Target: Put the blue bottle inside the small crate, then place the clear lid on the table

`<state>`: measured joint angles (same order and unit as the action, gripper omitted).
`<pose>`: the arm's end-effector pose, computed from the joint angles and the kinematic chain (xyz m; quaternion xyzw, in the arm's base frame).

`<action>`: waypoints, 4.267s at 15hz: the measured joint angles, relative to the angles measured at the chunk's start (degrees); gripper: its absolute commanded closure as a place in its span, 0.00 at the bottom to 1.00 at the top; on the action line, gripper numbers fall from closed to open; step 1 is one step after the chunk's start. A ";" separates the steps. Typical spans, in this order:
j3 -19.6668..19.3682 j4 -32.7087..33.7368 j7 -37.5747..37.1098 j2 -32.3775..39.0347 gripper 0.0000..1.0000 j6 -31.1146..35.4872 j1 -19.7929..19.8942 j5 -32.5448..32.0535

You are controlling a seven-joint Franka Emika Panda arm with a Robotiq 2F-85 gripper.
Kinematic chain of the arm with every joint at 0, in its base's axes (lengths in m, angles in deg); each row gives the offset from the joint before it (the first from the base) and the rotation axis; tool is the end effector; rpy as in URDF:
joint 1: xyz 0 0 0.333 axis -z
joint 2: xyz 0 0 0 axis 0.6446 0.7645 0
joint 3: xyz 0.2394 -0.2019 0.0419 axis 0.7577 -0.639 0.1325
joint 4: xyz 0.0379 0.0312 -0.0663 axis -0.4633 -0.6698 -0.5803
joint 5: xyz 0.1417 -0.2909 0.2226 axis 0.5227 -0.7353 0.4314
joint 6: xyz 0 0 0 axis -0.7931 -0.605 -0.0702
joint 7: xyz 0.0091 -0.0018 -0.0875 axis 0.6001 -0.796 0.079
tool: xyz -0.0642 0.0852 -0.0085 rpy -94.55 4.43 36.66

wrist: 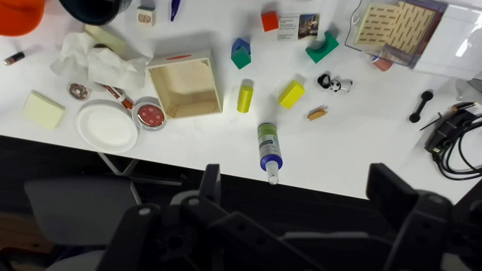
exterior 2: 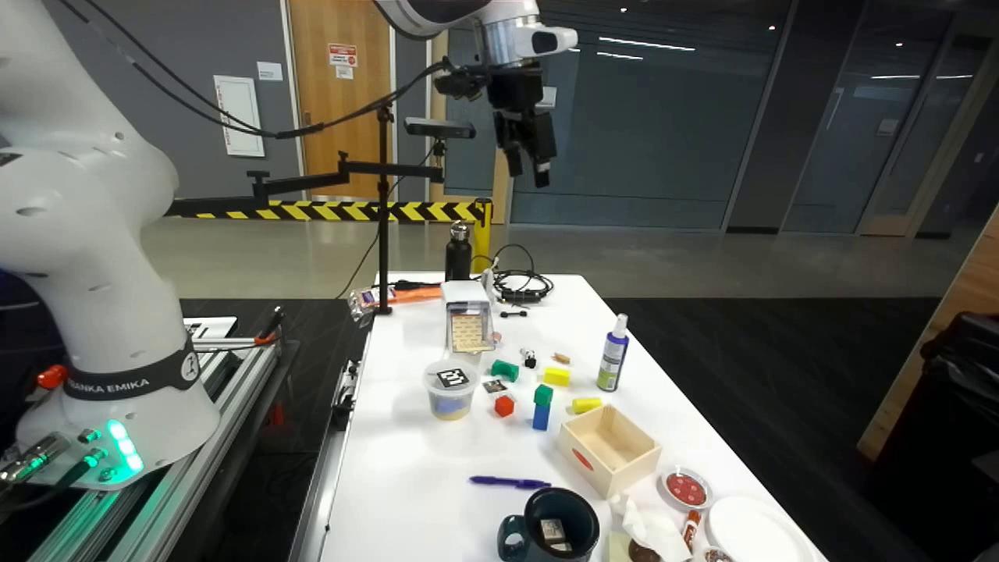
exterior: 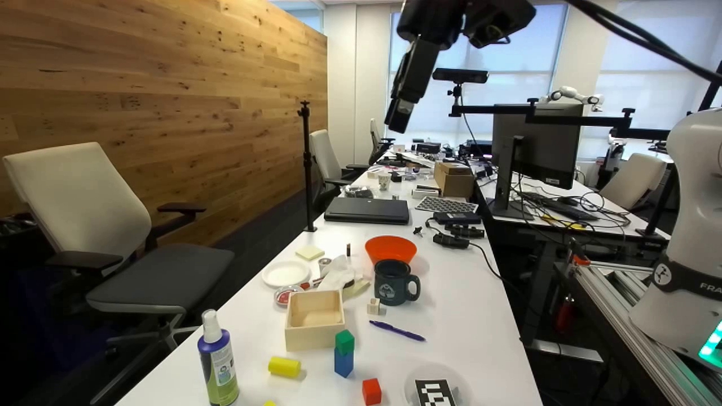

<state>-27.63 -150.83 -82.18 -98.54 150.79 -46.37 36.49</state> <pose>0.4782 0.1281 0.5148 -0.9816 -0.1147 -0.1525 0.0070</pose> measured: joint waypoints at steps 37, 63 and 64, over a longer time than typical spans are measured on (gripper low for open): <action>-0.38 63.28 13.85 57.21 0.00 -19.58 -4.74 -4.33; 1.02 87.25 20.33 82.51 0.00 -31.20 -5.92 -3.87; 0.87 88.59 20.64 83.11 0.00 -31.94 -5.94 -3.87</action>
<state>-26.76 -62.24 -61.54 -15.43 118.85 -52.31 32.62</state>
